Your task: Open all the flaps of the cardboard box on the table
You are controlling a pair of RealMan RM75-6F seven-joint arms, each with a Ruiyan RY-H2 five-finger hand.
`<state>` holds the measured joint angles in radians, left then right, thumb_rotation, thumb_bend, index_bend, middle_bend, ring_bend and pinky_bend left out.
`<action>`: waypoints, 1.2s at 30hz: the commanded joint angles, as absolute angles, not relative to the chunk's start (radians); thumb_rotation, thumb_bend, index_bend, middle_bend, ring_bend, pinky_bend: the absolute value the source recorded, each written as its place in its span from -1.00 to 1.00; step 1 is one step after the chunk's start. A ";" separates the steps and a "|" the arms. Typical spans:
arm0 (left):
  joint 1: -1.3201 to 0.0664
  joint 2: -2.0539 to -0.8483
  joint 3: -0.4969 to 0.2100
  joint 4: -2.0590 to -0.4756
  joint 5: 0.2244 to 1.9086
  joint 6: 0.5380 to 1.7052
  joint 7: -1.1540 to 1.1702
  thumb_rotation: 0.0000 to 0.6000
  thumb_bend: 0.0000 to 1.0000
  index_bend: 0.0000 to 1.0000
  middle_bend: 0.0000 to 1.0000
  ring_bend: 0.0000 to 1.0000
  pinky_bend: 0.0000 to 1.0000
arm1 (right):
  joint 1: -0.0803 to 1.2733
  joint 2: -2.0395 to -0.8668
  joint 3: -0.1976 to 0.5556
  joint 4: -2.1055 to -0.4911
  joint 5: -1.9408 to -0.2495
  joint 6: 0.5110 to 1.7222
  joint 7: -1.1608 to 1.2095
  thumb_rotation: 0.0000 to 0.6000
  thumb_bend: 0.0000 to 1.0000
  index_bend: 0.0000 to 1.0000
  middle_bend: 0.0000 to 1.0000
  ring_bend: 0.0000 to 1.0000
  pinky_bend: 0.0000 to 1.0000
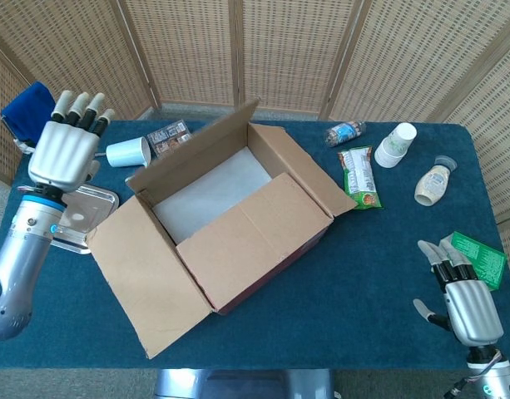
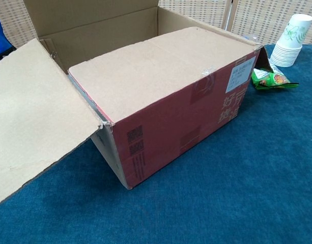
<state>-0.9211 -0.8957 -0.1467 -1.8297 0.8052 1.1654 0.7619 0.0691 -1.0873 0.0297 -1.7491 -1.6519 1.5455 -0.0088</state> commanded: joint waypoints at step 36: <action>-0.973 -1.071 -0.167 -1.992 1.156 0.933 0.638 1.00 -0.89 -0.77 -1.00 -1.00 -1.00 | 0.075 -1.078 0.027 -1.749 -1.651 1.540 0.024 1.00 -0.62 -0.89 -0.73 -1.00 -0.69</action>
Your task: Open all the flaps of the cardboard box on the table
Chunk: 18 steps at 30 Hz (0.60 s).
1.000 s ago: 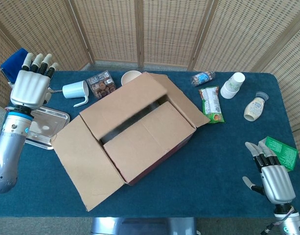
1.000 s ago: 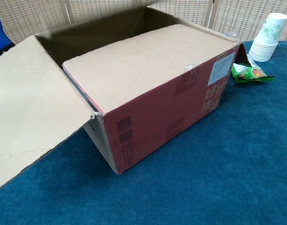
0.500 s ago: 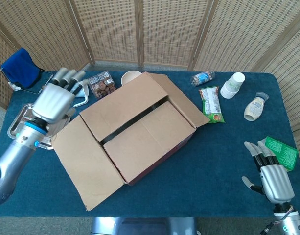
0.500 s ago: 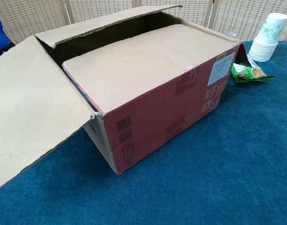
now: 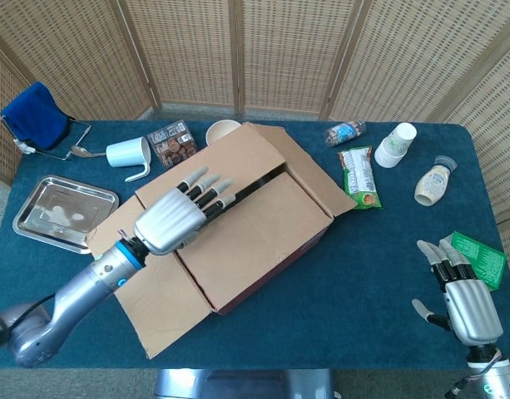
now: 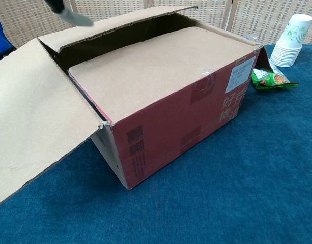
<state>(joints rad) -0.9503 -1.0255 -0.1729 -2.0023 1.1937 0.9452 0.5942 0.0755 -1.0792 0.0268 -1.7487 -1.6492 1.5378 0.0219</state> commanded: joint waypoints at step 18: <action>-1.047 -1.230 -0.124 -1.884 1.000 1.005 0.951 1.00 -0.89 -0.78 -1.00 -1.00 -1.00 | 0.071 -1.066 0.024 -1.750 -1.656 1.549 0.051 1.00 -0.62 -0.89 -0.73 -1.00 -0.69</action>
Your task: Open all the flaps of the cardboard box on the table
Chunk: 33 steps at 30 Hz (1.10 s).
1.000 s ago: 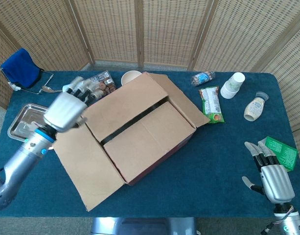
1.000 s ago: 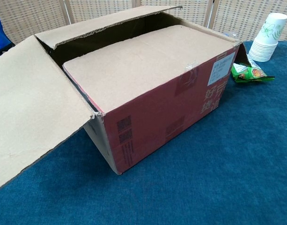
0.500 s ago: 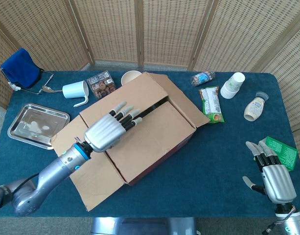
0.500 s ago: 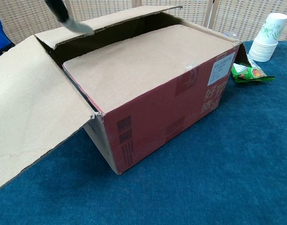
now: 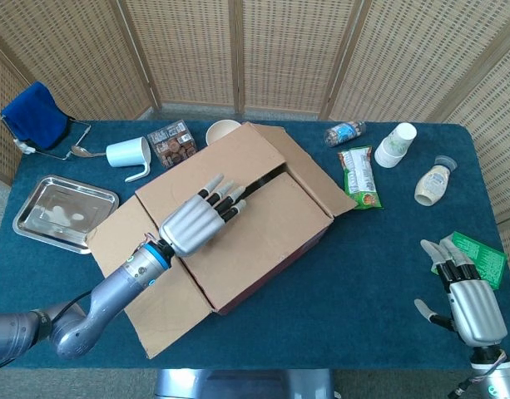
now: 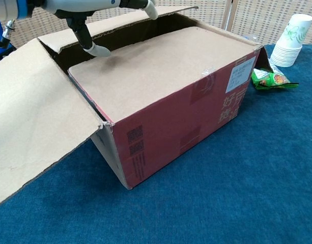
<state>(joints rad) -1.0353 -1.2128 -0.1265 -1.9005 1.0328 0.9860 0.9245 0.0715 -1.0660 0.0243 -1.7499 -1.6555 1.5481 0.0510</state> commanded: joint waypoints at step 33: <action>-1.025 -1.125 -0.163 -1.843 0.913 1.143 0.958 1.00 -0.89 -0.93 -1.00 -1.00 -1.00 | 0.078 -1.067 0.017 -1.749 -1.656 1.529 0.056 1.00 -0.61 -0.89 -0.73 -1.00 -0.69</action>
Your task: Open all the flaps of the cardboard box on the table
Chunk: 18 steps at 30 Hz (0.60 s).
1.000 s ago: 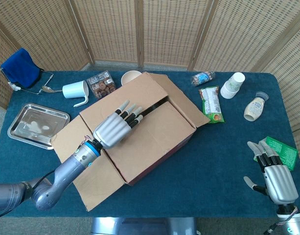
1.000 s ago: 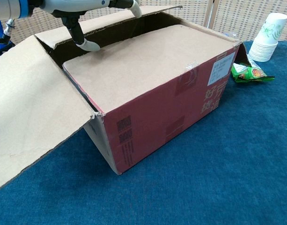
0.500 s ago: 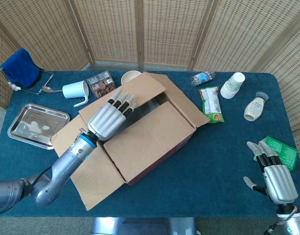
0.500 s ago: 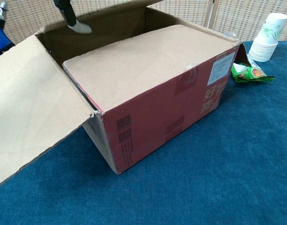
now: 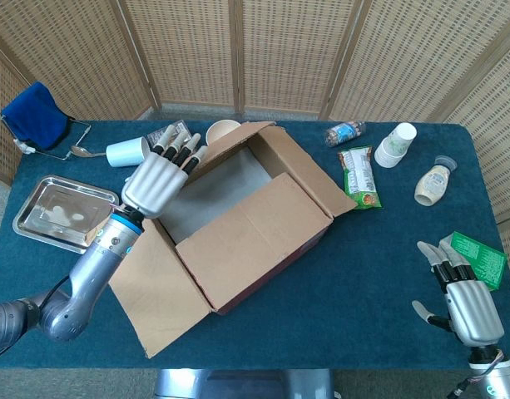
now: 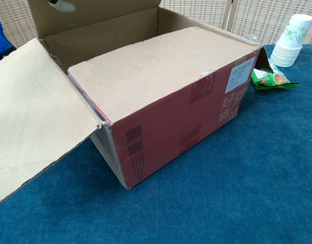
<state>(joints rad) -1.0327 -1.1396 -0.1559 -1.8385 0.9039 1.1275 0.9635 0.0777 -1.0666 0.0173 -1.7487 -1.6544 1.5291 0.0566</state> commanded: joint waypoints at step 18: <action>-0.971 -1.038 -0.188 -1.814 0.903 1.198 0.928 1.00 -0.89 -0.93 -1.00 -1.00 -1.00 | 0.081 -1.066 0.011 -1.749 -1.660 1.522 0.064 1.00 -0.61 -0.89 -0.73 -0.99 -0.69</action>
